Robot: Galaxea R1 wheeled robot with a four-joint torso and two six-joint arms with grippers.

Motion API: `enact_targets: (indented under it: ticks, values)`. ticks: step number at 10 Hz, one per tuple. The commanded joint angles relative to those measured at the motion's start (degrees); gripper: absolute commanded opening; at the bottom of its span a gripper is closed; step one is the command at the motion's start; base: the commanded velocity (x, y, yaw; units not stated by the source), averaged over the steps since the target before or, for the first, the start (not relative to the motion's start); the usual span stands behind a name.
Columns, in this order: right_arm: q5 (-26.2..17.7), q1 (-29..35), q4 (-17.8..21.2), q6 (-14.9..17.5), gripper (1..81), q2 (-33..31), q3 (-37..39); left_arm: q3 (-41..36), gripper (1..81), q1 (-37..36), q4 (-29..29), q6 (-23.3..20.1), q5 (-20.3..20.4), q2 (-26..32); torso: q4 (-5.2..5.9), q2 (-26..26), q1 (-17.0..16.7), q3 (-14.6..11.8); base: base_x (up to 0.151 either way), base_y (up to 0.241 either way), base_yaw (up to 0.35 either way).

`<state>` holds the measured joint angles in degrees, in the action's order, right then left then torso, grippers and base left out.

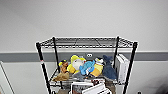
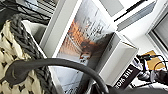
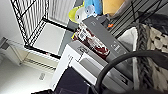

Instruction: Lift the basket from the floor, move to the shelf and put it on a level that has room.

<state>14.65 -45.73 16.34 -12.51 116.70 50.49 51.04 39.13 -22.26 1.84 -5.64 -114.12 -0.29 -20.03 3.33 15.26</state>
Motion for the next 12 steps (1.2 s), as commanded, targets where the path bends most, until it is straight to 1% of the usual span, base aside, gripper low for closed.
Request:
enact_targets:
  ticks: [1,3,5,8,10,12]
  values:
    - [0.20,8.85,-2.98,-0.15,1.0,-2.84,-7.60,-7.44,1.0,-9.90,0.11,0.18,0.20,3.09,0.00,0.00,0.00,0.00,0.000,0.000,0.000]
    - [0.73,9.90,-2.89,-0.24,1.0,-4.17,-9.20,-9.47,1.0,-11.75,0.02,1.32,0.20,4.33,0.00,0.00,0.00,0.00,0.000,0.000,0.000]
    - [0.73,12.79,-2.54,-1.20,1.0,-4.96,-11.39,-11.40,1.0,-14.38,0.02,2.99,0.28,4.68,0.00,0.00,0.00,0.00,0.000,0.000,0.000]
    - [0.55,16.49,-2.36,-3.49,1.0,-6.98,-14.47,-13.86,1.0,-17.90,0.11,5.54,0.28,5.65,0.00,0.00,0.00,0.00,0.000,0.000,0.000]
    - [0.64,18.33,-1.92,-4.37,1.0,-7.77,-15.70,-15.18,1.0,-20.97,0.11,8.27,0.46,5.91,0.00,0.00,0.00,0.00,0.000,0.000,0.000]
    - [0.46,20.97,-1.57,-6.65,1.0,-7.77,-16.31,-16.06,1.0,-24.58,0.11,11.96,0.81,5.91,0.00,0.00,0.00,0.00,0.000,0.000,0.000]
